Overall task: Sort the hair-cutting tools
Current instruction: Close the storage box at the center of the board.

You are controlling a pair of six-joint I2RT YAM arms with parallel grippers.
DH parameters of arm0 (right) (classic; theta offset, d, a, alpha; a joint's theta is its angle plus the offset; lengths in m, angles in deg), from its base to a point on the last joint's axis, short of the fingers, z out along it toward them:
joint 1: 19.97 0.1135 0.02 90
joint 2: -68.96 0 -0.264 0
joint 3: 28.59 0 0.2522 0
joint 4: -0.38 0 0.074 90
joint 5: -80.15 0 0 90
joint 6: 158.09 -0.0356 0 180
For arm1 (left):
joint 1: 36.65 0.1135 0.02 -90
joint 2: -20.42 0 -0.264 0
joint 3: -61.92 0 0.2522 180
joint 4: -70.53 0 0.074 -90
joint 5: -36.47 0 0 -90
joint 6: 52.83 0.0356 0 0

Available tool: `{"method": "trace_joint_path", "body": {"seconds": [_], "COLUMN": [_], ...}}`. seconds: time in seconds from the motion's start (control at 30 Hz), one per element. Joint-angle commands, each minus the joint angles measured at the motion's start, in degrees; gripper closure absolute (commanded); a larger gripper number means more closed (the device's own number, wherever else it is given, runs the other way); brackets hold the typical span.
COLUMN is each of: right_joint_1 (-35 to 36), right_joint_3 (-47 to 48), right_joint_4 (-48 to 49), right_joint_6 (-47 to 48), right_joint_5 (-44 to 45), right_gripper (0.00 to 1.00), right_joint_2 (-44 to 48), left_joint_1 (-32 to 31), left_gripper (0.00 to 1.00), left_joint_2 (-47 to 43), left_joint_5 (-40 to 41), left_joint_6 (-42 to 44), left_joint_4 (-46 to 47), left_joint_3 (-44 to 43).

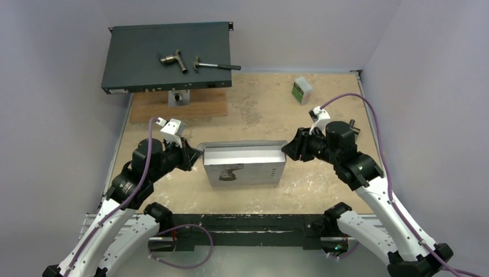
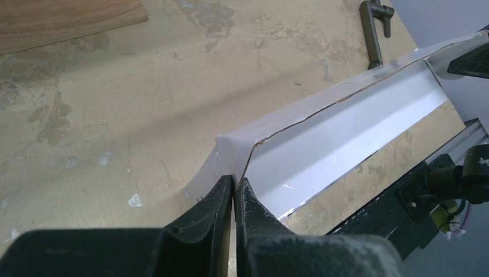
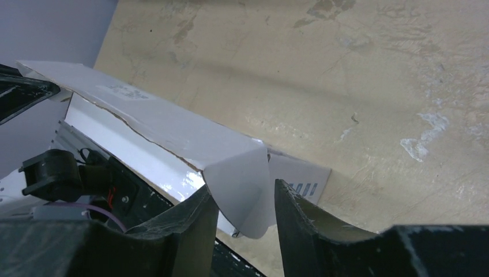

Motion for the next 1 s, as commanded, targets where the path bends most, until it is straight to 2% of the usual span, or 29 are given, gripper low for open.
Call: {"method": "trace_joint_path", "body": {"seconds": [0.0, 0.17, 0.5, 0.73, 0.97], "right_joint_1": [-0.1, -0.1, -0.1, 0.0, -0.1], "right_joint_3": [2.1, 4.7, 9.7, 7.8, 7.8], "right_joint_4": [1.2, 1.2, -4.2, -6.3, -7.9], "right_joint_6": [0.6, 1.8, 4.4, 5.6, 6.3], "right_joint_5": [0.6, 2.6, 1.2, -0.4, -1.4], "right_gripper": [0.57, 0.54, 0.72, 0.81, 0.78], "right_joint_2": [0.8, -0.2, -1.1, -1.7, -1.5], "left_joint_1": [-0.2, -0.2, -0.2, -0.2, -0.2], "left_gripper": [1.00, 1.00, 1.00, 1.00, 1.00], "left_joint_2": [-0.1, -0.1, 0.9, 1.5, 1.9], "left_joint_5": [-0.5, -0.5, 0.2, 0.5, 0.9], "left_joint_6": [-0.7, -0.7, -1.0, -1.5, -2.7], "left_joint_4": [3.7, 3.6, 2.7, 2.8, 2.9], "left_joint_3": [-1.9, -1.9, -3.6, -4.0, -4.2]}}
